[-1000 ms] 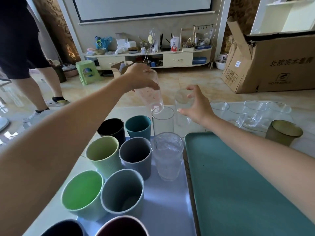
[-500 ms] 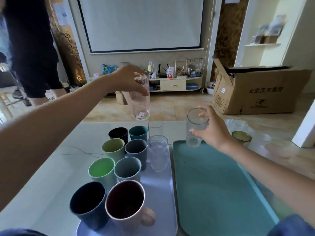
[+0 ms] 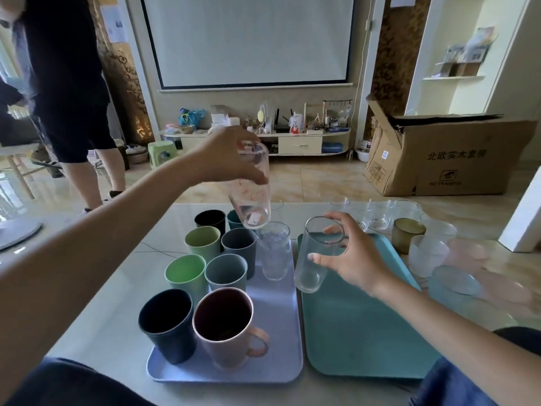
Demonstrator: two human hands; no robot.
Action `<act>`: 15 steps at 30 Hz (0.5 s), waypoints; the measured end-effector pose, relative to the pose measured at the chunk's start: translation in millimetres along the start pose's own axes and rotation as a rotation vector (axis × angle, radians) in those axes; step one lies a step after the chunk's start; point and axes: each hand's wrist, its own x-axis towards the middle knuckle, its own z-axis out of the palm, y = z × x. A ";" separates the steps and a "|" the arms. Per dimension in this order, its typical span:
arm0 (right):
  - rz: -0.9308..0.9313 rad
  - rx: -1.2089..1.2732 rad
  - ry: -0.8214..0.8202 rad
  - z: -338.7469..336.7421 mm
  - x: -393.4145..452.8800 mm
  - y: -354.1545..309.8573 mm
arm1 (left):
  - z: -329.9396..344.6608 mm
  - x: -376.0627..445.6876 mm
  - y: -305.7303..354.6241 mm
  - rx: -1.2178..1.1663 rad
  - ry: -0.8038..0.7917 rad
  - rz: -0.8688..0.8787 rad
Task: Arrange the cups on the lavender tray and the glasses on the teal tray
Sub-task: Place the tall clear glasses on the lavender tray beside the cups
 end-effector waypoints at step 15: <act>0.053 0.055 -0.151 64.6 16.3 9.7 | 46.0 -25.7 -44.2 0.022 0.061 -0.067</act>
